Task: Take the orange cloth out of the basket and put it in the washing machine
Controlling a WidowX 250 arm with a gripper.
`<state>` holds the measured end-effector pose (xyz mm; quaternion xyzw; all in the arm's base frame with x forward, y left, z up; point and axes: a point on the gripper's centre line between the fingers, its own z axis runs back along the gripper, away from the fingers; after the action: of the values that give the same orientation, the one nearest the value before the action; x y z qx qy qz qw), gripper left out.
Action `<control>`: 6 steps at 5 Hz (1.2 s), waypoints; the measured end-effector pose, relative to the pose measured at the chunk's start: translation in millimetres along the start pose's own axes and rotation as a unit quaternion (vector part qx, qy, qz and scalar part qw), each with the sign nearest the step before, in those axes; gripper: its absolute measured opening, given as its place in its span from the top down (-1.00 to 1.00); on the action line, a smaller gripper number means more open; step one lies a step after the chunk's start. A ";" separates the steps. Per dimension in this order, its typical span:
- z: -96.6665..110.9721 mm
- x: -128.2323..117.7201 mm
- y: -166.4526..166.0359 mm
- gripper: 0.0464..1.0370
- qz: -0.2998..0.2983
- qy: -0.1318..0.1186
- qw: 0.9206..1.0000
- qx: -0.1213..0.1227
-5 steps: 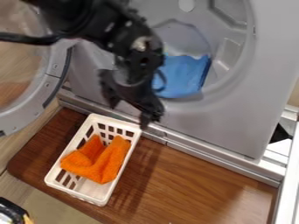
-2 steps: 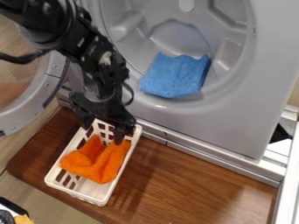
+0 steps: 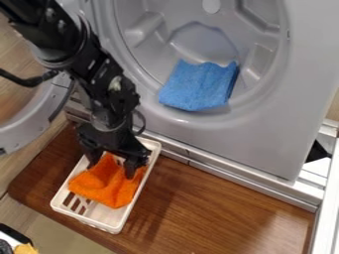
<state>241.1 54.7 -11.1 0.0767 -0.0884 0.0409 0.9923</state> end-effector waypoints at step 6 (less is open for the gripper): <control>-18.4 -9.2 -0.7 0.98 0.046 0.017 0.999 0.021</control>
<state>235.3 56.4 -30.7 0.0928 -0.0737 0.0896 0.9889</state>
